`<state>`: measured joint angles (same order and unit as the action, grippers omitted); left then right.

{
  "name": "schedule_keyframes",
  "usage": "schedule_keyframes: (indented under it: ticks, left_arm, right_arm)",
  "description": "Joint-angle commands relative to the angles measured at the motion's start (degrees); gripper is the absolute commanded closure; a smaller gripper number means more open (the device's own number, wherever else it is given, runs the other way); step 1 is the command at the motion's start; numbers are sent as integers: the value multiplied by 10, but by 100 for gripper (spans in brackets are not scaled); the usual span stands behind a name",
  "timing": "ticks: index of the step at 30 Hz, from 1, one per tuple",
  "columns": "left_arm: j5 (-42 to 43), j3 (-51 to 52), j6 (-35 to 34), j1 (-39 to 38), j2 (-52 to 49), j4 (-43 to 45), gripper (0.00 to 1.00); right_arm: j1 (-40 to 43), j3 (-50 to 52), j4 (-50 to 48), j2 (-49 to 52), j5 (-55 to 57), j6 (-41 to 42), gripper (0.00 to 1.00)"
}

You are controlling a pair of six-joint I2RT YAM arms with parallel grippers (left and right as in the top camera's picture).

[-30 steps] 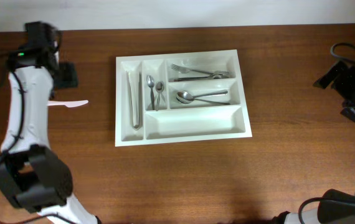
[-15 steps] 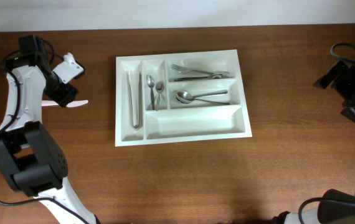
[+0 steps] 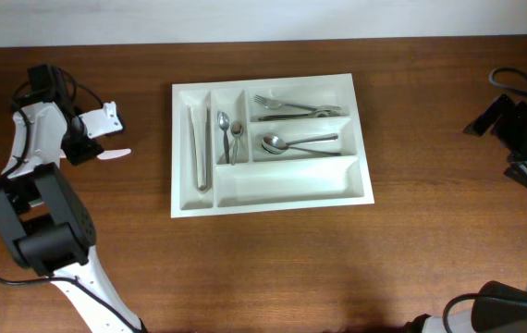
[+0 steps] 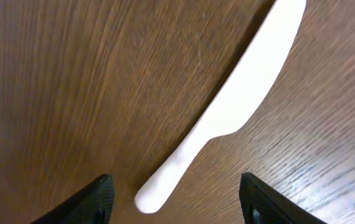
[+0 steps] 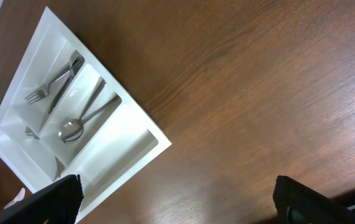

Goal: Pack container
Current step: 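Move the left gripper back over the pink plastic knife, then lower the left gripper onto the pink knife handle and grasp it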

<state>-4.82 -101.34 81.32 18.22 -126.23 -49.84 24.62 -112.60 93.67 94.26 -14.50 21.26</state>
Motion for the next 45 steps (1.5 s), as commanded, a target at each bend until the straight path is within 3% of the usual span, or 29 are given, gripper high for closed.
schedule_keyframes:
  ticks: [1, 21, 39, 45]
  left_arm:
    - [-10, 1, 55, 5, -4, 3, 35]
    - [-6, 1, 58, 10, -61, 11, 35]
    - [12, 1, 58, 10, -80, -53, 44]
    - [21, 1, 58, 10, -80, -30, 43]
  right_arm:
    - [2, 0, 0, 2, 1, 3, 1]
    - [2, 0, 0, 2, 1, 3, 1]
    - [2, 0, 0, 2, 1, 3, 1]
    - [2, 0, 0, 2, 1, 3, 2]
